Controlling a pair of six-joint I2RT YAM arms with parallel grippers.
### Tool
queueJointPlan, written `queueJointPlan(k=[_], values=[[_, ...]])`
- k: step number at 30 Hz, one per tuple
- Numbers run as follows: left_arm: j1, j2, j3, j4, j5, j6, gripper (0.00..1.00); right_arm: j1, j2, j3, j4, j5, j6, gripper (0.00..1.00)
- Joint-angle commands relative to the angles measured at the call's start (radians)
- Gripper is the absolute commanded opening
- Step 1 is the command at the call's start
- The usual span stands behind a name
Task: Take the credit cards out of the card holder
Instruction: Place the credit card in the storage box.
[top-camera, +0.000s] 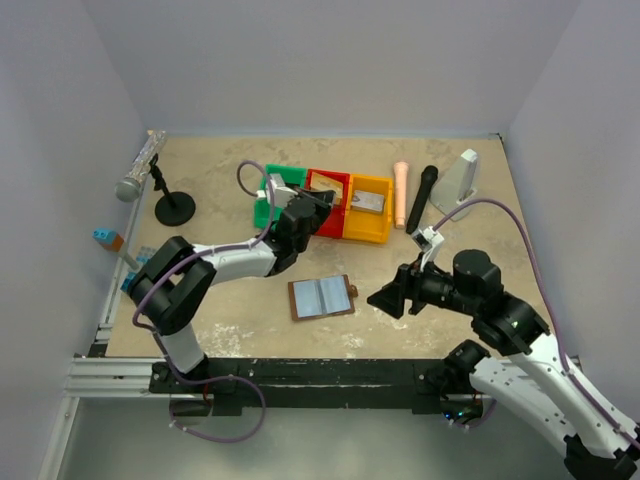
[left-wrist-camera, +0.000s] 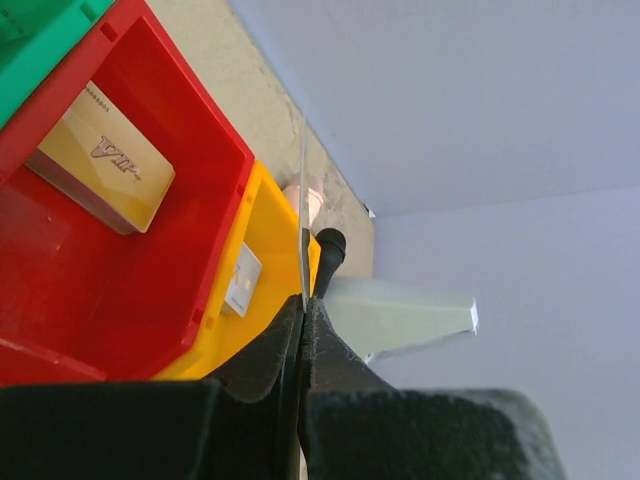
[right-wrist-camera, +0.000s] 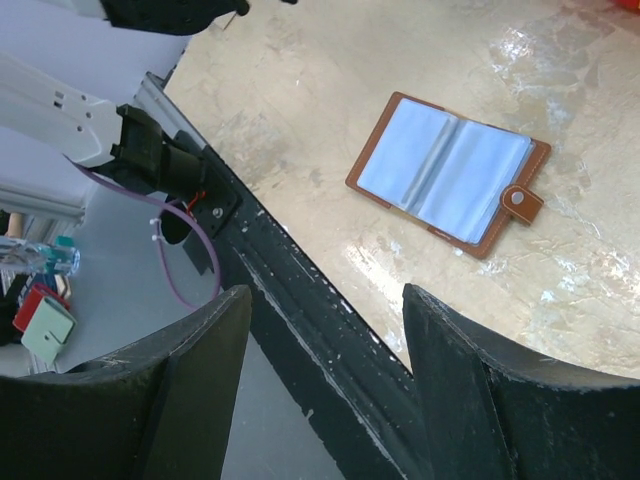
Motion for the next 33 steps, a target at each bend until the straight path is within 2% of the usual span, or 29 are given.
queueJointPlan(k=[1, 11, 33], values=[[0.014, 0.070, 0.101, -0.044, -0.047, -0.043, 0.00, -0.003, -0.031, 0.017, -0.023, 0.022, -0.019, 0.66], [0.041, 0.186, 0.142, -0.054, -0.027, -0.070, 0.00, -0.004, -0.028, -0.015, -0.009, -0.004, -0.018, 0.66], [0.077, 0.337, 0.244, -0.045, 0.039, -0.024, 0.00, -0.003, -0.010, -0.049, 0.030, -0.008, 0.017, 0.66]])
